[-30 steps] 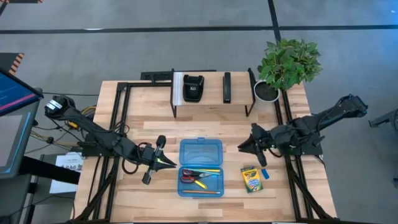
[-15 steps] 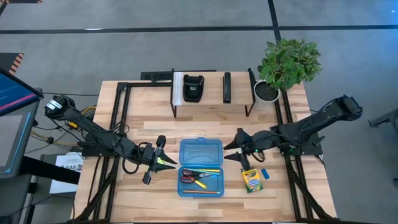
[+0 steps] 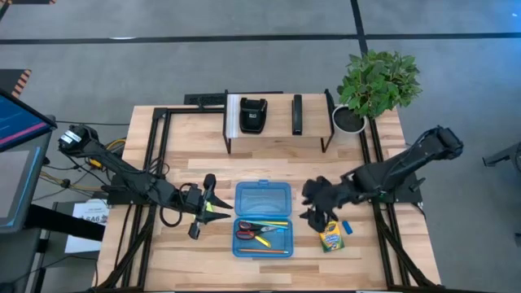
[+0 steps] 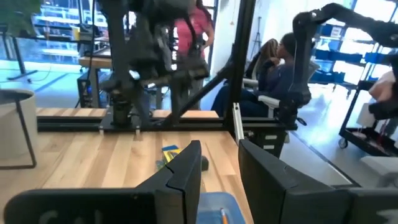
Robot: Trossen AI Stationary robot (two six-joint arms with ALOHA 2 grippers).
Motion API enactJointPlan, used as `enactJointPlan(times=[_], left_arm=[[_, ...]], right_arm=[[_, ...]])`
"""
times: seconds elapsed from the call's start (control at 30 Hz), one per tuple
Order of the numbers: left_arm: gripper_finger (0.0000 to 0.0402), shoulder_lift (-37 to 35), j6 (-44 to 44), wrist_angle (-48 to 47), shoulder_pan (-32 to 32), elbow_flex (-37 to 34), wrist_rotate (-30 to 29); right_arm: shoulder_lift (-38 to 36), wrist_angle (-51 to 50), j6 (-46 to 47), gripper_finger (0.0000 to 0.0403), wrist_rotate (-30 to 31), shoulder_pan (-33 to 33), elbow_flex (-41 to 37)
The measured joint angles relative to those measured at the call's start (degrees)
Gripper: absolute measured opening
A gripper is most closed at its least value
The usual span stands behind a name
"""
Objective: Pack school essentials
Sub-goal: Put the yellow crayon box into the blue supply box
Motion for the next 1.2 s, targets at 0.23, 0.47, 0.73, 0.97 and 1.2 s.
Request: enactJointPlan(times=[0.23,0.47,0.73,0.97,1.2], left_arm=[[0.0094,0.0,0.03,0.92,-0.02,0.0,0.4],[0.0094,0.0,1.52,0.89,-0.02,0.0,0.47],[0.0094,0.0,1.53,0.69,-0.02,0.0,0.49],[0.0094,0.0,1.54,0.72,-0.02,0.0,0.53],[0.0094,0.0,1.04,0.73,-0.02,0.0,0.51]], right_arm=[[5.77,-13.95,15.77,0.0255,-4.12,4.77,1.05],[10.26,-16.76,23.55,0.0255,-9.57,7.66,1.04],[12.01,-17.11,29.54,0.0255,-13.57,10.74,1.05],[10.35,-18.38,32.9,0.0255,-11.35,16.22,1.05],[8.18,-20.16,39.54,0.0255,-7.64,21.36,0.88]])
